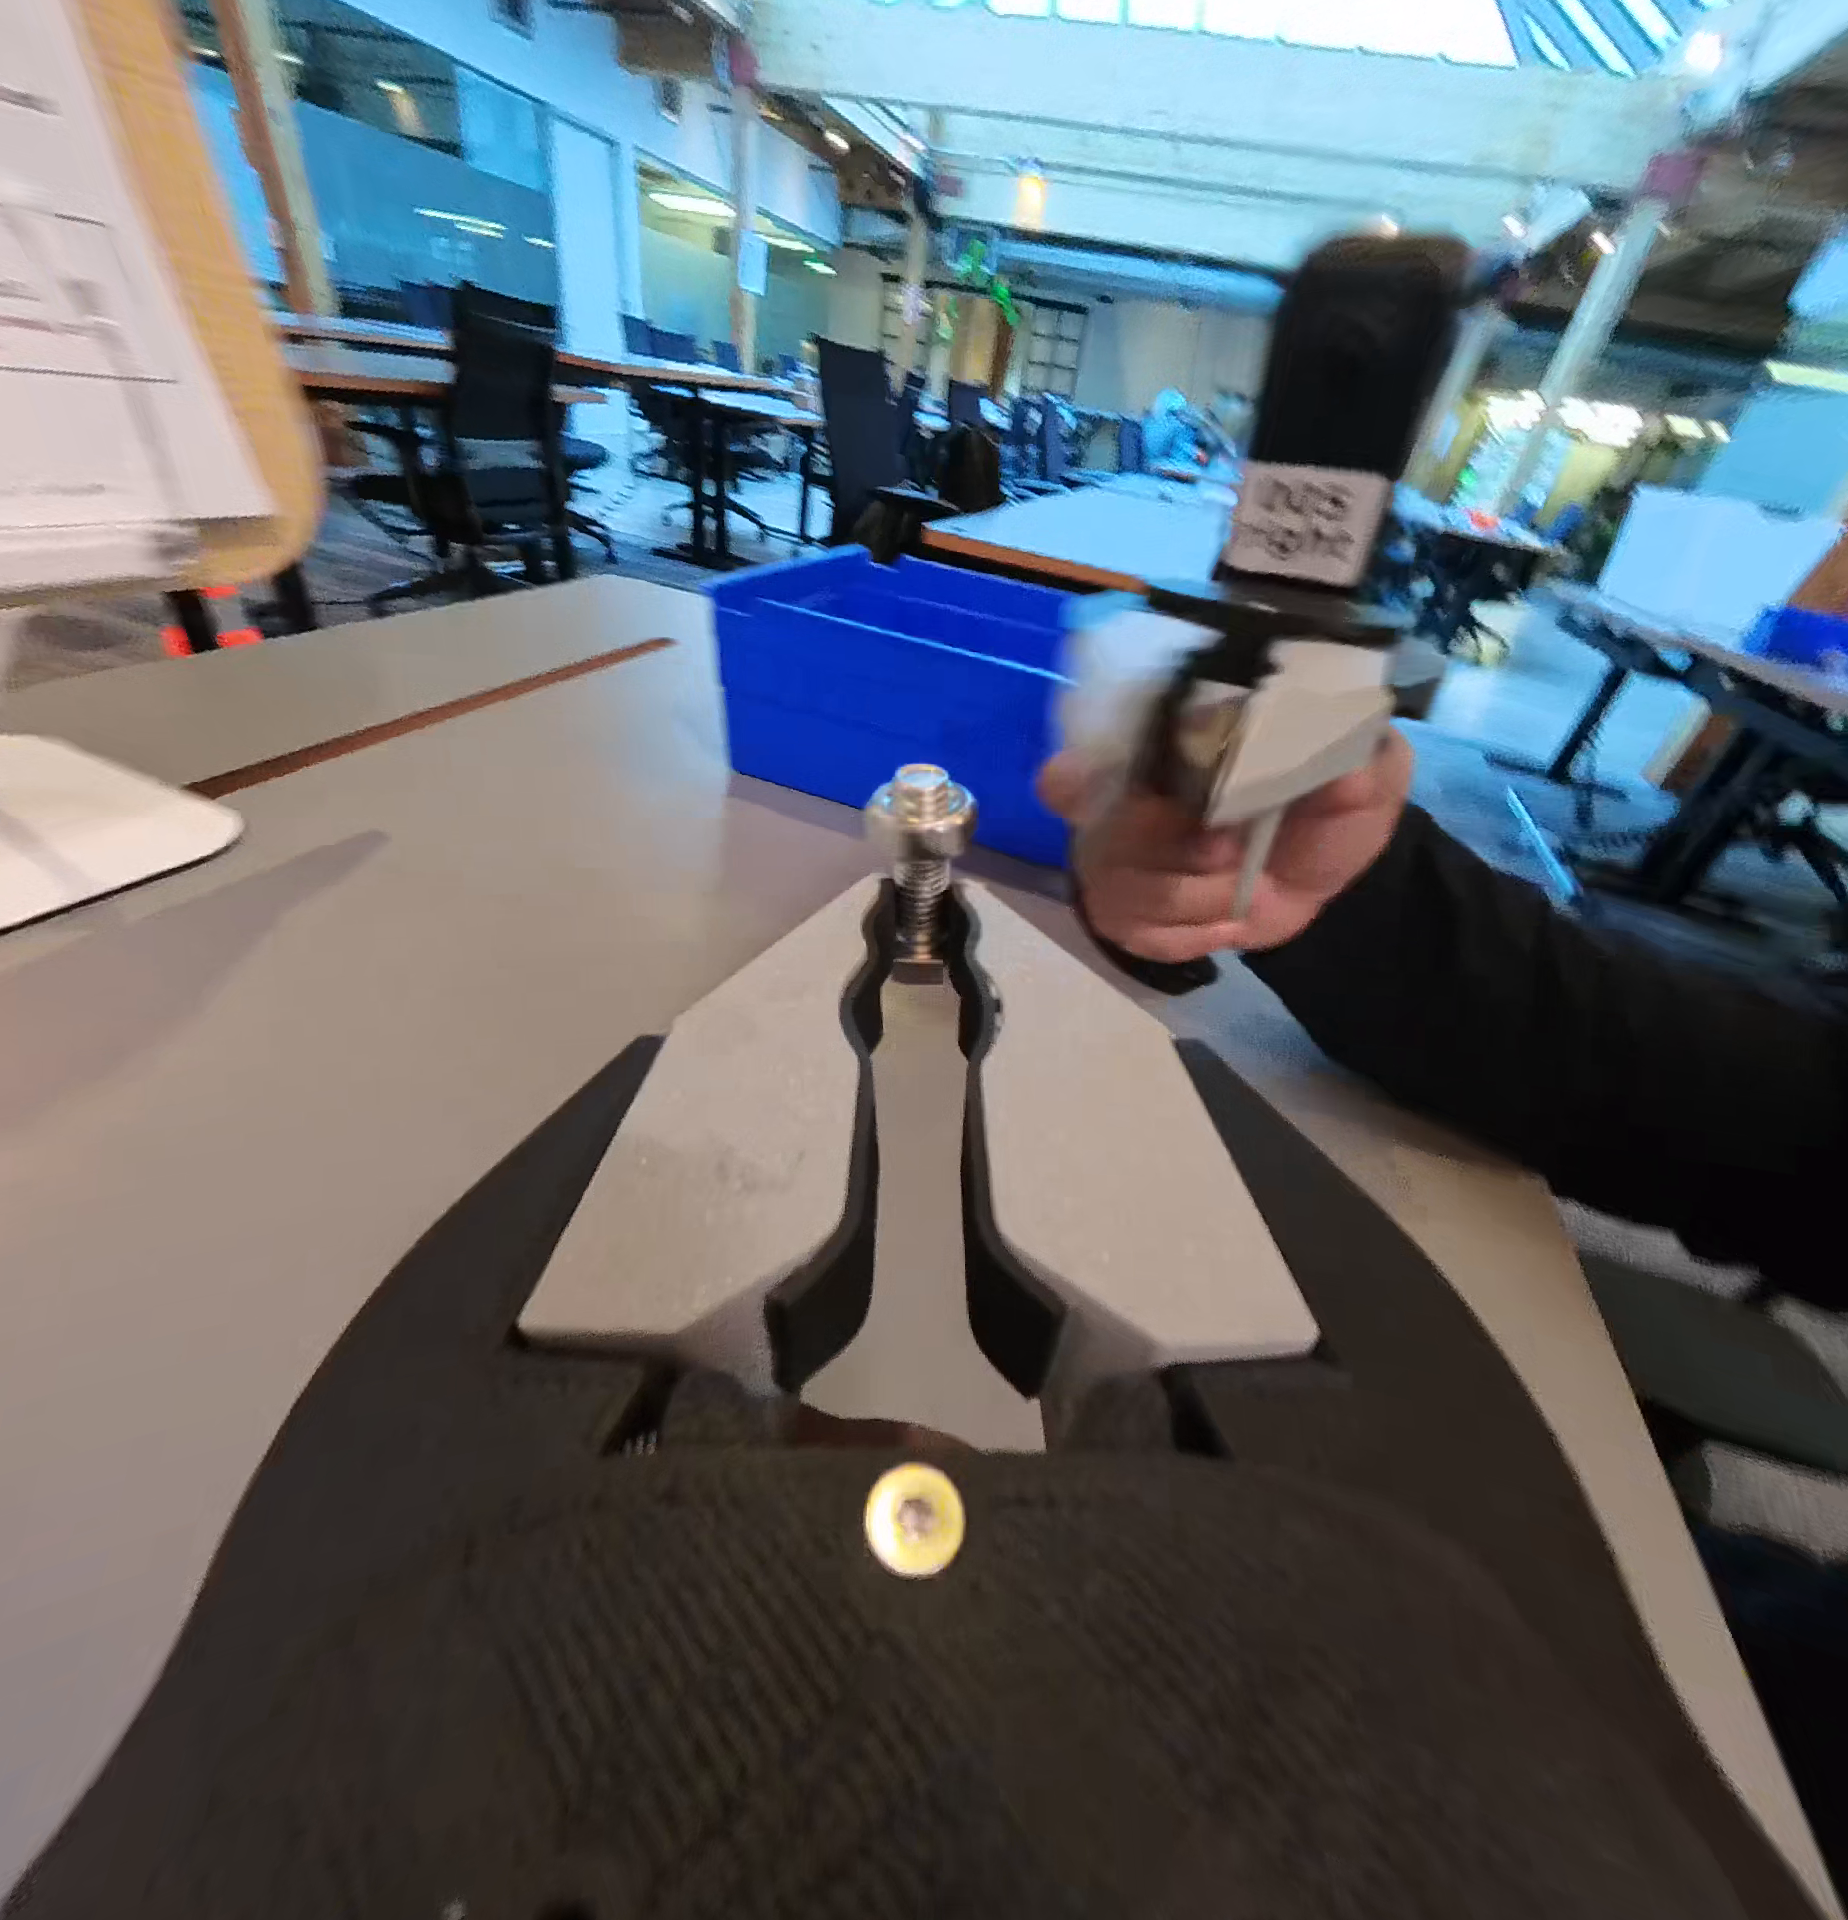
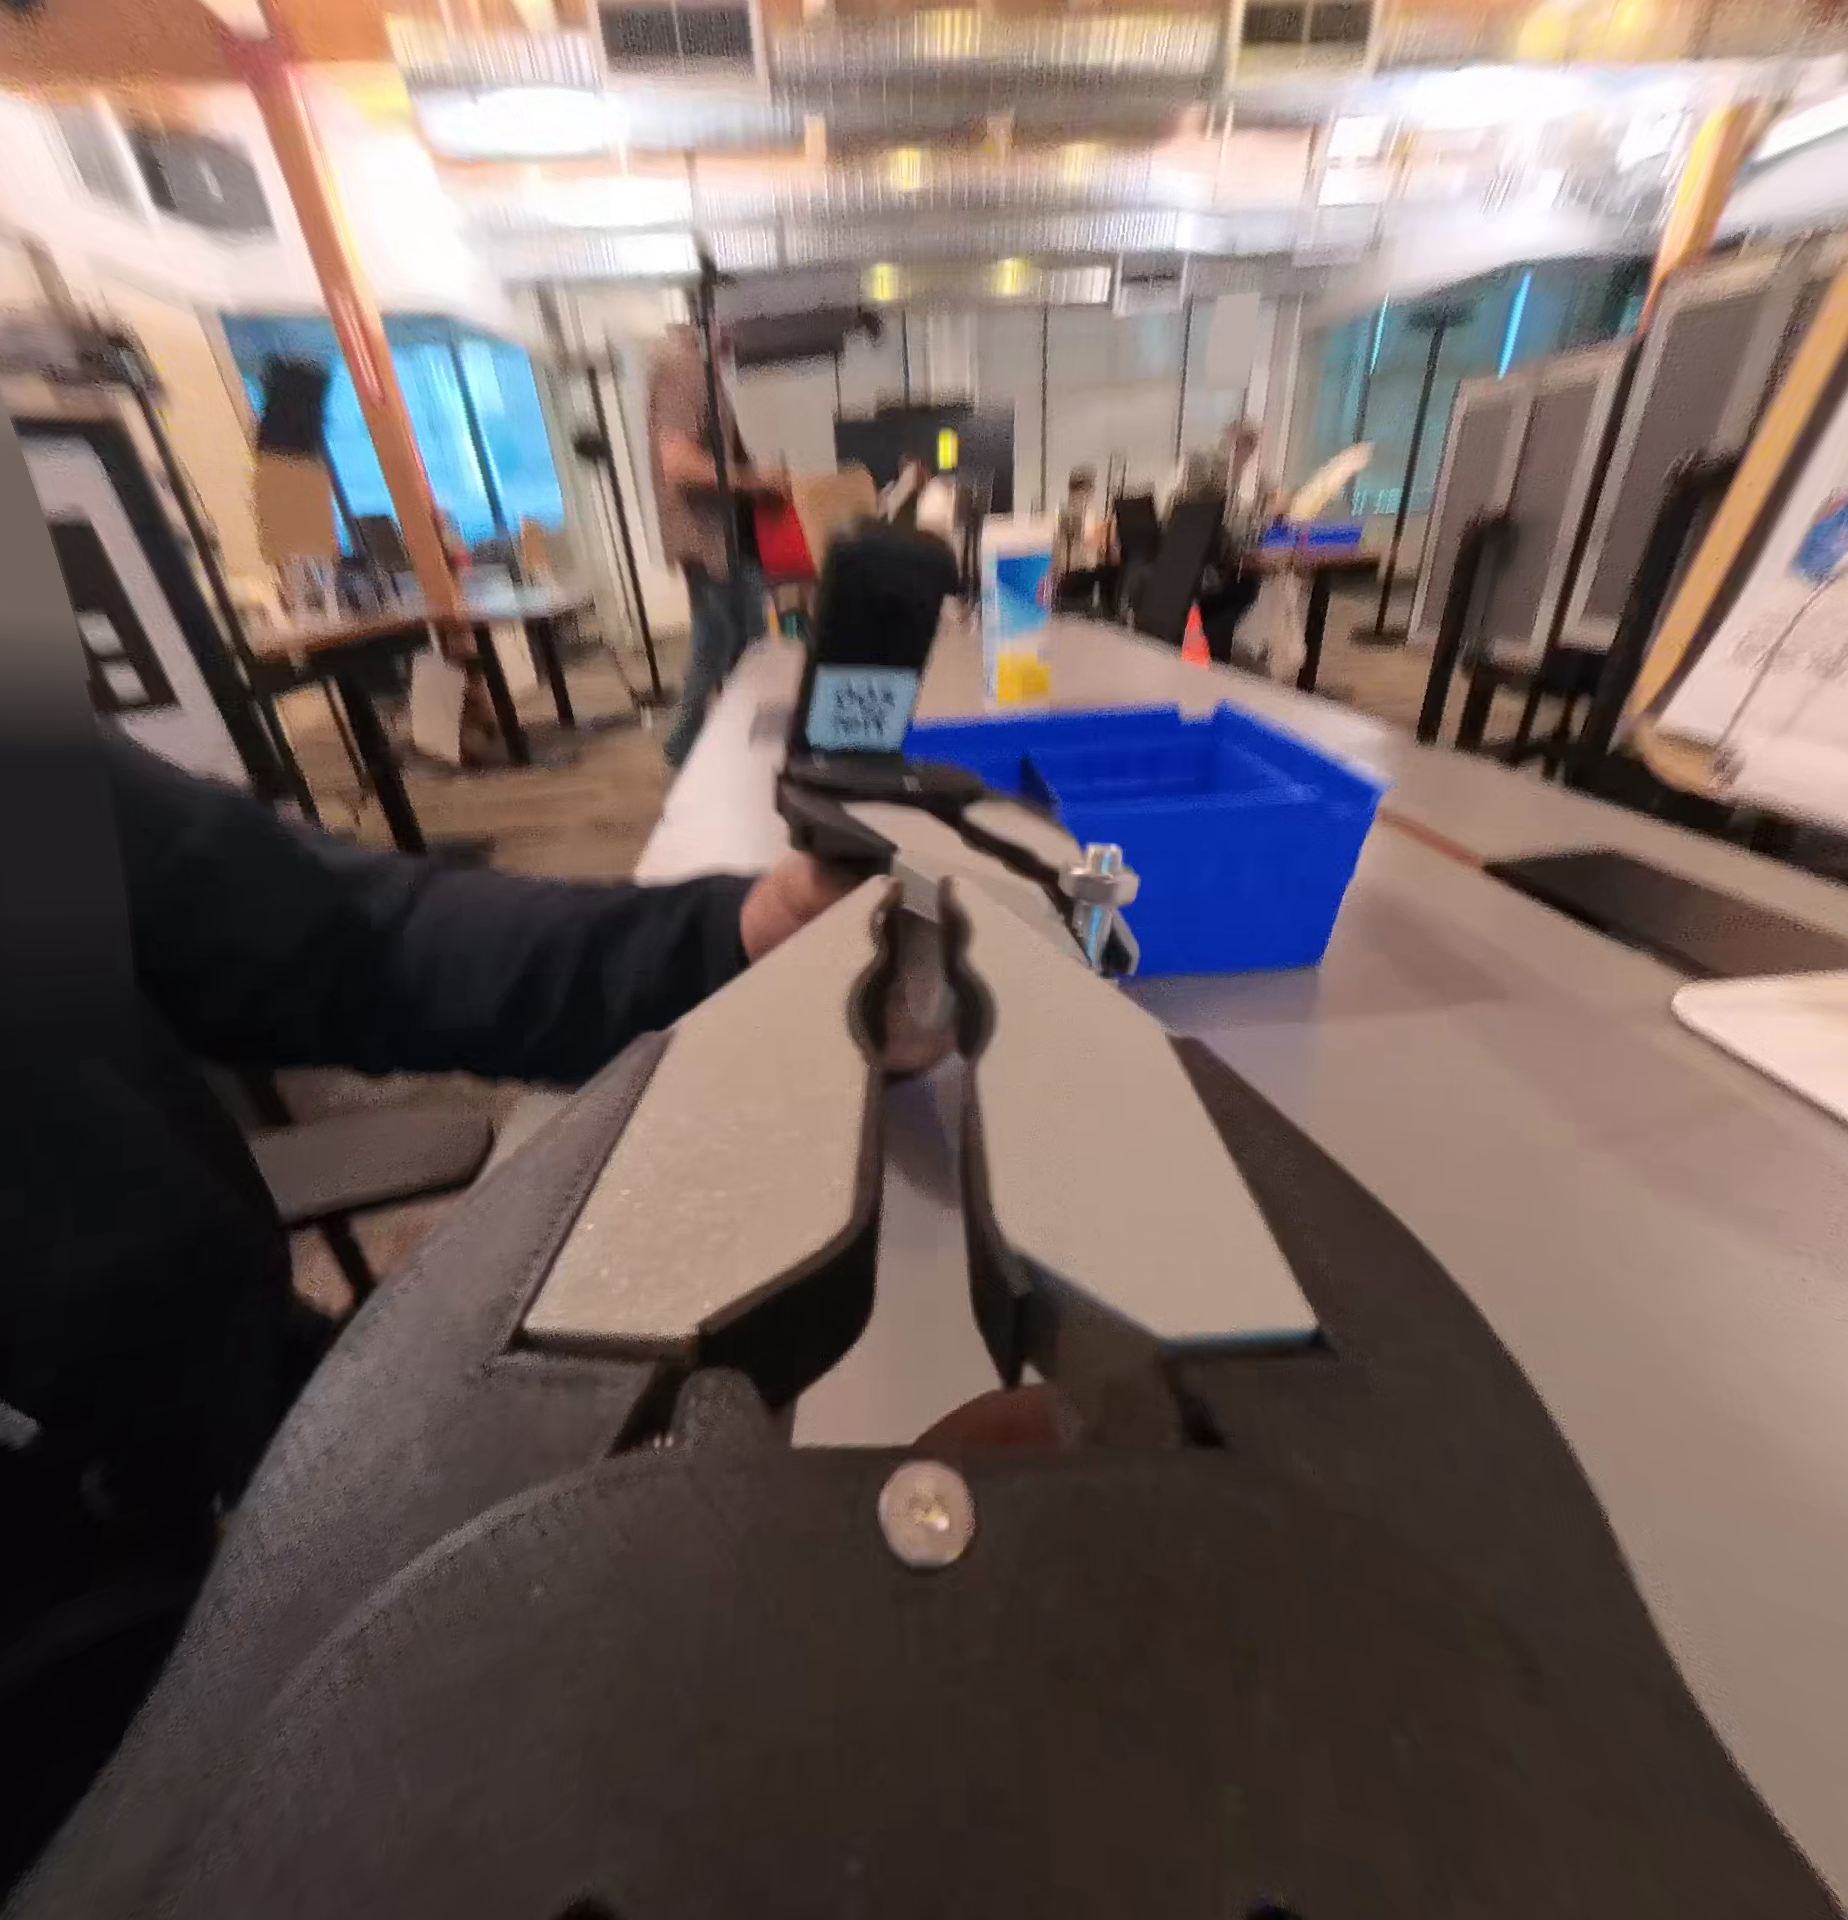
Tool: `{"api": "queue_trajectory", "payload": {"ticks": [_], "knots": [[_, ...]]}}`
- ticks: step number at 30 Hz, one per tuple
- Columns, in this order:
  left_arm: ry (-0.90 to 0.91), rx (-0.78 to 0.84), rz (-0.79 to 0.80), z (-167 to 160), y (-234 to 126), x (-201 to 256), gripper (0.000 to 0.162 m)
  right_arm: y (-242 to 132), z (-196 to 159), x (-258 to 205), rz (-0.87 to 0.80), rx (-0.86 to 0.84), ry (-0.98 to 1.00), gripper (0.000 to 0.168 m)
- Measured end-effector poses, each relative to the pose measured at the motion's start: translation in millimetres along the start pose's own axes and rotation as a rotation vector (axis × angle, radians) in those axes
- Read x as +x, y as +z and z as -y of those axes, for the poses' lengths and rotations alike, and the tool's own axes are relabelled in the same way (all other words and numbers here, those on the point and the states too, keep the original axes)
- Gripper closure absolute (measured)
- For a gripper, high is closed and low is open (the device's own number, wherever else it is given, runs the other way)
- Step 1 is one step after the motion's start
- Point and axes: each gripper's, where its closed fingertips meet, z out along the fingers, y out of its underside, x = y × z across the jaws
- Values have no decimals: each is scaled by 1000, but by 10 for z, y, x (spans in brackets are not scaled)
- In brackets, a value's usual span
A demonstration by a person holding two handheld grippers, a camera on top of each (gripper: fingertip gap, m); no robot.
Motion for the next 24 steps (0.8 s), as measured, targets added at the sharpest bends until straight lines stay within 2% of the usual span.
{"api": "queue_trajectory", "payload": {"ticks": [2, 3, 5, 12, 13, 14, 15, 22, 24], "knots": [[-89, 45, -6, 91, -111, -137, 155, -147, 210, 56, -30, 111, 18, 143], [-114, 53, -23, 106, -146, -153, 155, -176, 243, 120, -61, 128, 27, 137], [-83, 43, -4, 94, -147, -163, 155, -149, 214, 196, -92, 121, 44, 138], [-23, -31, -82, -56, 57, 172, 155, 203, -172, 226, -104, -38, 80, 136], [-28, -40, -94, -76, 67, 193, 155, 226, -205, 241, -111, -50, 88, 139], [-27, -42, -94, -86, 73, 195, 155, 238, -237, 256, -117, -64, 96, 151], [-25, -41, -90, -89, 73, 192, 155, 243, -259, 256, -111, -75, 105, 154], [-63, -29, -82, -79, 77, 162, 154, 210, -249, 319, -121, -66, 157, 154], [-65, -17, -52, -65, 69, 107, 145, 157, -220, 390, -175, -59, 138, 154]]}}
